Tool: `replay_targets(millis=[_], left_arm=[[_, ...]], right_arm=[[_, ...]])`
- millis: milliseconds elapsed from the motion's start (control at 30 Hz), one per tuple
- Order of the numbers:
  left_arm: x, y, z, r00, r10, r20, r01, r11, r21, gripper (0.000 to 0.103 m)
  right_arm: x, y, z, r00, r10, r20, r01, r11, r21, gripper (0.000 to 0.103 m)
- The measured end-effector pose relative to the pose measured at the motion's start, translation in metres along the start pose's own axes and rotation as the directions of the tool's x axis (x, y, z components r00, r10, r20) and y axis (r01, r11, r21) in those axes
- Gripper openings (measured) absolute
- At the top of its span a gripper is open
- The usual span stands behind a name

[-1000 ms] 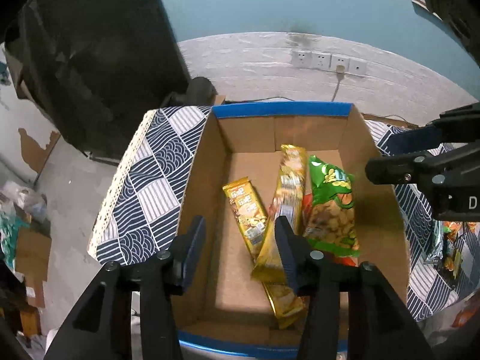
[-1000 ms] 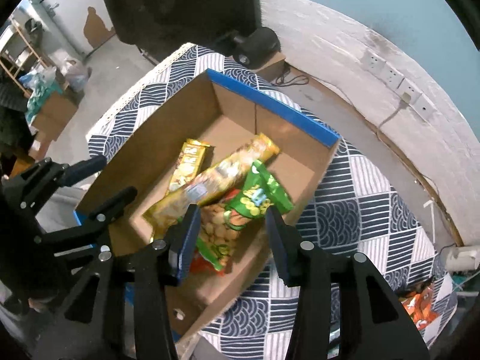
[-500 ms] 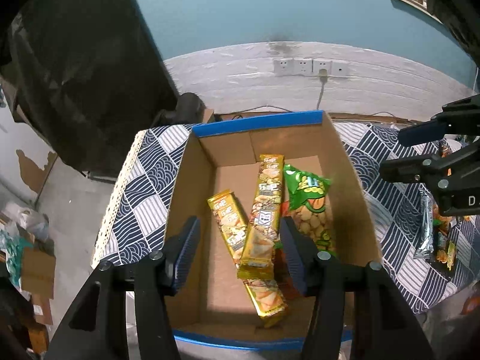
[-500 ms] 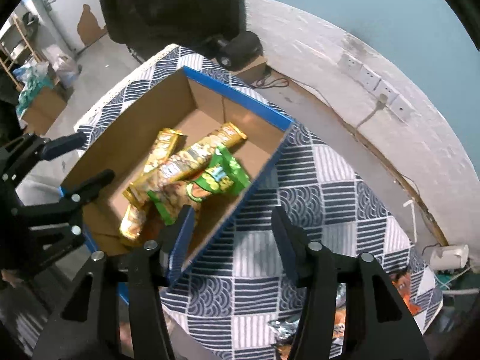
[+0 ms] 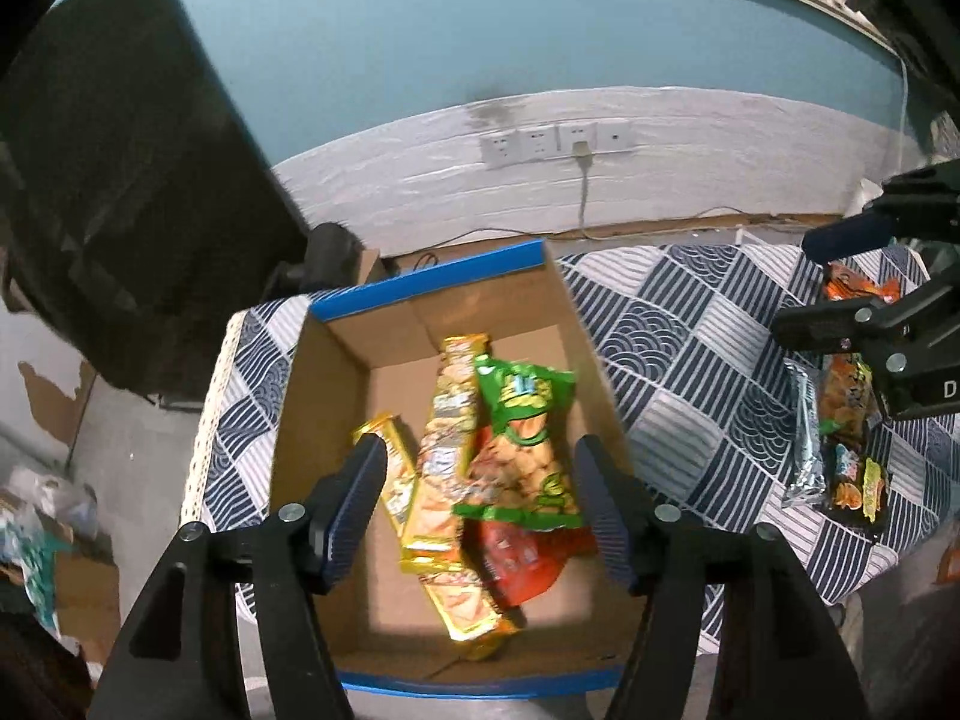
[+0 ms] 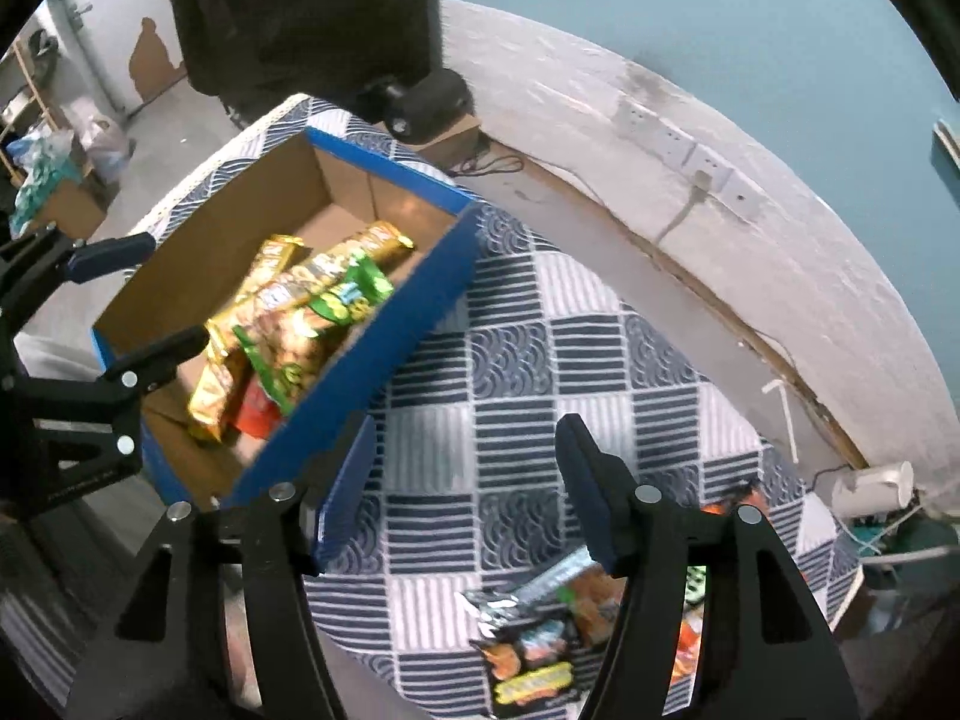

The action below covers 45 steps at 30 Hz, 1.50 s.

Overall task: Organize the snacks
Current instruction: 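Move both tools back over the snack pile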

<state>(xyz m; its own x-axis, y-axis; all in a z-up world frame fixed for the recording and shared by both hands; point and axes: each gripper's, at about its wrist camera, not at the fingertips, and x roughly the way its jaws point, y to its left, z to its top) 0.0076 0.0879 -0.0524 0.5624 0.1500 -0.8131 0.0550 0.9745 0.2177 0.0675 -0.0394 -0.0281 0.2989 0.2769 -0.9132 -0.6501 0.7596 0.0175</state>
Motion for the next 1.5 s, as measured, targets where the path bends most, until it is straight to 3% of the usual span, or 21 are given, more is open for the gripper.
replay_targets(millis=[200, 833, 1200, 1500], left_arm=[[-0.002, -0.028, 0.009, 0.999, -0.043, -0.005, 0.043, 0.999, 0.031, 0.073], [0.005, -0.139, 0.023, 0.991, -0.121, -0.059, 0.131, 0.967, 0.22, 0.073], [0.023, -0.181, 0.025, 0.983, -0.148, -0.111, 0.174, 0.946, 0.272, 0.074], [0.051, -0.2, 0.024, 0.971, -0.17, -0.168, 0.212, 0.935, 0.283, 0.074]], right_arm=[[-0.014, -0.025, -0.025, 0.999, -0.041, 0.008, 0.041, 0.999, 0.023, 0.067], [-0.032, -0.117, -0.115, 0.992, -0.122, -0.025, 0.124, 0.981, 0.147, 0.068], [-0.004, -0.169, -0.16, 0.984, -0.133, -0.114, 0.156, 0.962, 0.226, 0.068], [0.018, -0.187, -0.19, 0.984, -0.116, -0.134, 0.139, 0.974, 0.176, 0.068]])
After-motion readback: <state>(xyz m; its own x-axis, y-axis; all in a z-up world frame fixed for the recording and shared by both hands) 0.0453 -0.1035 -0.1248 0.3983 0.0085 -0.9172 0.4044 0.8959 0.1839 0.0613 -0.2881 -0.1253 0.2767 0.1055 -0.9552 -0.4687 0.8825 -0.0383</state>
